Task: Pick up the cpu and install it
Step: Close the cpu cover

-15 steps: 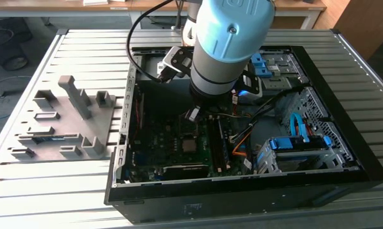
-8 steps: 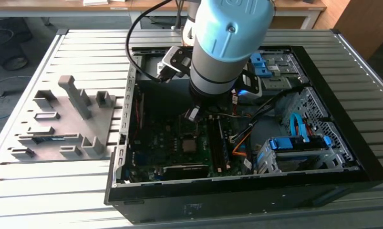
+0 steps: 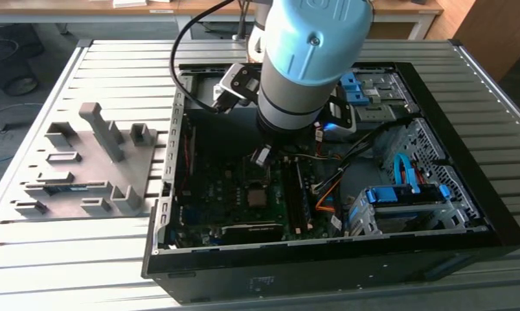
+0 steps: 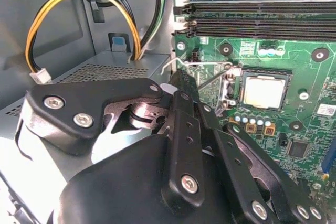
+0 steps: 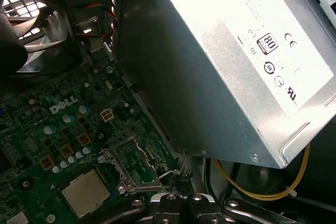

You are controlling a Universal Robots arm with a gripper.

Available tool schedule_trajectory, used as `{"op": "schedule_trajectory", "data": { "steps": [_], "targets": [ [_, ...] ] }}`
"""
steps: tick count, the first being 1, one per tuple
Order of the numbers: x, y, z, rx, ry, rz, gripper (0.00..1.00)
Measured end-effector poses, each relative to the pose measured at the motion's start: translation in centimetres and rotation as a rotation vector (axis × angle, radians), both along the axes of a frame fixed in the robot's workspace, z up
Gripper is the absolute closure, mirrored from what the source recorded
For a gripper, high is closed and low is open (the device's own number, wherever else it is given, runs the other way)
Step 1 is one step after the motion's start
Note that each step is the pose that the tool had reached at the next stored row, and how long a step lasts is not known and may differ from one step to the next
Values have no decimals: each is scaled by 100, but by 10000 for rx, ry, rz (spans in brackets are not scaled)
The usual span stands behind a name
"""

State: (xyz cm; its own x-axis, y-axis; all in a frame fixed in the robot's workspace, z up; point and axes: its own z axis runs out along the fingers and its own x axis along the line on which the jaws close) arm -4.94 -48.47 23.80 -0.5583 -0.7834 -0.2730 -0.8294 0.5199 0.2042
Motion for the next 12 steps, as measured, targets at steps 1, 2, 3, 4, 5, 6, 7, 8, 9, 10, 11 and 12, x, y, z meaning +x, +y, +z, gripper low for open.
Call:
{"op": "schedule_trajectory", "data": {
  "steps": [1,2,3,4,5,6,7,8,9,10,11,12],
  "targets": [
    [0,-7,0,0,0,-1,90],
    [0,-13,0,-3,0,0,90],
    [0,-21,0,-4,0,0,90],
    [0,-29,0,-6,0,0,90],
    [0,-38,0,-9,1,1,90],
    [0,-47,0,-12,0,2,90],
    [0,-56,0,-19,0,4,90],
    [0,-64,0,-31,0,6,90],
    [-1,-70,0,-52,0,7,90],
    [0,-73,-1,-96,0,11,90],
    [0,-76,1,-190,0,17,90],
    [0,-77,1,-323,0,25,90]
  ]
}}
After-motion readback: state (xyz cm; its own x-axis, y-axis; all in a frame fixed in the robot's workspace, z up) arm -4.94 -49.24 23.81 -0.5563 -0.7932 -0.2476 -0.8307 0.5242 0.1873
